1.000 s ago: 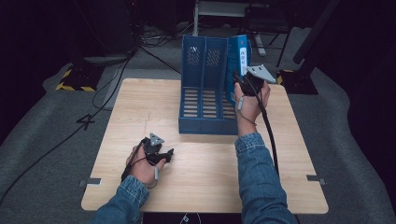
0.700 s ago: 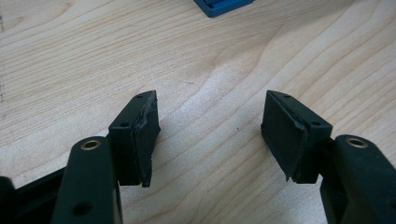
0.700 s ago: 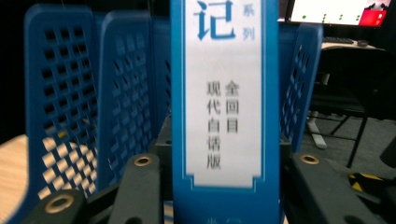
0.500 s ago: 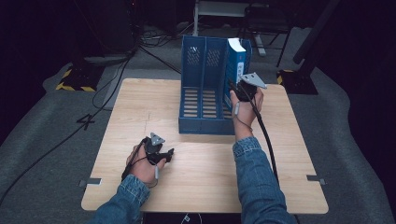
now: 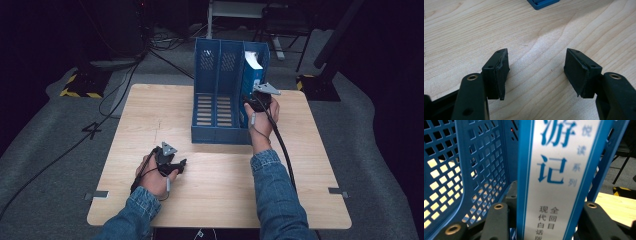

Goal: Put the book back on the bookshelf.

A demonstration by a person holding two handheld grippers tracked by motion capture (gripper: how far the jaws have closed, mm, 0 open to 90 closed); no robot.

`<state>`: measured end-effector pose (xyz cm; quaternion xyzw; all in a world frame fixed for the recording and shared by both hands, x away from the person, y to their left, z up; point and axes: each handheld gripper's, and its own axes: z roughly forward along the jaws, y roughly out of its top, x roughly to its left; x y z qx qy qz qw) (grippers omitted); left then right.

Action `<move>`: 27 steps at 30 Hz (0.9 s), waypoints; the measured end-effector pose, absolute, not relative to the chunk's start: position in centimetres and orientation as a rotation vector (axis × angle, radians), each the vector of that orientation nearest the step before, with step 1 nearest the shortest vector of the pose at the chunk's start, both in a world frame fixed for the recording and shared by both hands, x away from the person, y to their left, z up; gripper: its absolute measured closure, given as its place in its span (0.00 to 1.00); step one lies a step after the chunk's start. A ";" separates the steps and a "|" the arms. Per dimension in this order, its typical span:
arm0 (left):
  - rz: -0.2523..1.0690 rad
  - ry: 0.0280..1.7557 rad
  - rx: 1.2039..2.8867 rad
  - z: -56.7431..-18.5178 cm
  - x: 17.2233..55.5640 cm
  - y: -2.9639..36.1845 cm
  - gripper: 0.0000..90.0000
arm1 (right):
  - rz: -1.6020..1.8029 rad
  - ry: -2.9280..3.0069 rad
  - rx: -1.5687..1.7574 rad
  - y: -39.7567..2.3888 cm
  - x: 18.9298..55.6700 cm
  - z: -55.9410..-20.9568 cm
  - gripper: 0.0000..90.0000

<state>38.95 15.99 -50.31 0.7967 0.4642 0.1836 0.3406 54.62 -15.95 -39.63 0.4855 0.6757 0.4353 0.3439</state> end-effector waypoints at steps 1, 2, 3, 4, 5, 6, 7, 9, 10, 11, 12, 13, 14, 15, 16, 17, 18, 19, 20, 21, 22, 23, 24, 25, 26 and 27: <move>0.477 1.208 2.074 -50.3 39.0 16.0 0.41 | 1.122 1.756 1.267 -16.0 54.5 -39.6 0.64; 0.479 1.207 2.073 -50.3 39.0 16.0 0.41 | 1.115 1.763 1.273 -16.0 54.4 -39.6 0.64; 0.478 1.209 2.073 -50.3 38.9 16.0 0.41 | 1.102 1.781 1.279 -16.1 54.3 -39.5 0.63; 0.478 1.209 2.073 -50.3 38.9 16.0 0.41 | 1.076 1.806 1.295 -16.0 54.1 -39.4 0.63; 0.478 1.209 2.074 -50.3 39.0 16.0 0.41 | 1.076 1.806 1.295 -16.0 54.1 -39.4 0.63; 0.479 1.208 2.074 -50.3 38.9 16.0 0.41 | 1.060 1.843 1.323 -16.1 53.7 -39.2 0.61; 0.479 1.209 2.072 -50.3 39.0 16.0 0.41 | 1.101 1.812 1.313 -16.2 53.4 -39.3 0.60; 0.480 1.208 2.073 -50.3 39.0 16.0 0.41 | 1.139 1.767 1.296 -16.2 53.0 -39.2 0.60; 0.479 1.208 2.074 -50.3 39.0 16.0 0.41 | 1.130 1.766 1.290 -16.3 52.7 -38.9 0.61; 0.478 1.208 2.076 -50.3 39.0 16.0 0.41 | 1.125 1.765 1.298 -16.4 52.4 -38.9 0.62; 0.478 1.208 2.076 -50.3 39.0 16.0 0.41 | 1.116 1.776 1.305 -16.4 52.3 -38.8 0.64; 0.478 1.209 2.075 -50.3 38.9 16.0 0.41 | 1.122 1.775 1.313 -16.6 52.3 -38.9 0.65; 0.481 1.207 2.073 -50.3 39.0 16.0 0.41 | 1.130 1.770 1.320 -16.7 52.3 -38.9 0.66; 0.480 1.209 2.073 -50.3 39.0 16.0 0.41 | 1.129 1.760 1.334 -16.9 52.3 -38.9 0.67; 0.481 1.208 2.072 -50.3 39.0 16.0 0.41 | 1.122 1.753 1.329 -16.9 52.3 -38.9 0.67; 0.481 1.208 2.073 -50.3 39.0 16.0 0.41 | 1.126 1.723 1.334 -16.9 52.3 -39.1 0.68; 0.481 1.210 2.071 -50.3 39.0 15.9 0.41 | 1.143 1.667 1.329 -16.5 52.5 -39.6 0.68; 0.481 1.210 2.071 -50.3 39.0 15.9 0.41 | 1.143 1.667 1.329 -16.5 52.5 -39.6 0.68; 0.480 1.211 2.071 -50.3 39.0 15.9 0.41 | 1.144 1.643 1.321 -16.2 52.6 -39.8 0.68; 0.479 1.211 2.073 -50.3 39.0 16.0 0.41 | 1.145 1.623 1.311 -15.8 52.9 -40.0 0.68; 0.481 1.210 2.073 -50.3 39.0 16.0 0.41 | 1.147 1.611 1.309 -15.5 53.1 -40.1 0.68; 0.480 1.208 2.072 -50.3 39.0 16.0 0.41 | 1.148 1.595 1.310 -15.3 53.4 -40.2 0.68; 0.476 1.211 2.071 -50.3 39.0 16.0 0.41 | 1.138 1.584 1.315 -14.9 53.9 -40.2 0.68; 0.477 1.208 2.069 -50.3 39.0 16.0 0.41 | 1.127 1.581 1.315 -14.5 54.8 -40.1 0.68; 0.469 1.211 2.062 -50.3 39.0 16.1 0.41 | 1.121 1.581 1.317 -14.4 55.0 -40.1 0.68; 0.469 1.211 2.062 -50.3 39.0 16.1 0.41 | 1.121 1.581 1.317 -14.4 55.0 -40.1 0.68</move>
